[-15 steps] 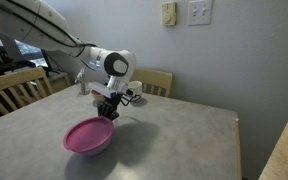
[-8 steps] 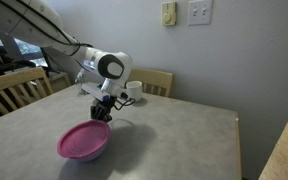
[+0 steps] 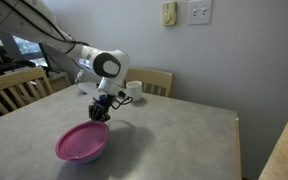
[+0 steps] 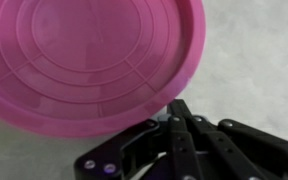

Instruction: Put the pink plate on top of the blue bowl, push the blue bowl forwards

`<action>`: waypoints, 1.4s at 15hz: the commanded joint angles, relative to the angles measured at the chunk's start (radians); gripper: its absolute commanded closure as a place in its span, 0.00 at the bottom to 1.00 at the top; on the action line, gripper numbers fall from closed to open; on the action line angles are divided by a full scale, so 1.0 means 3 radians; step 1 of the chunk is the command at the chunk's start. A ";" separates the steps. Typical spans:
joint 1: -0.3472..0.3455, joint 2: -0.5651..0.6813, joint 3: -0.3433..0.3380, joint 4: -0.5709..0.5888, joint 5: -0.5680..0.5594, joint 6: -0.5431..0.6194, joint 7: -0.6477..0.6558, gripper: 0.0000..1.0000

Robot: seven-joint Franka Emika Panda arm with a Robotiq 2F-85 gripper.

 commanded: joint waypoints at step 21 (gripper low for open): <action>0.0538 -0.1129 -0.0008 -0.0283 -0.0297 0.0060 -0.0040 0.00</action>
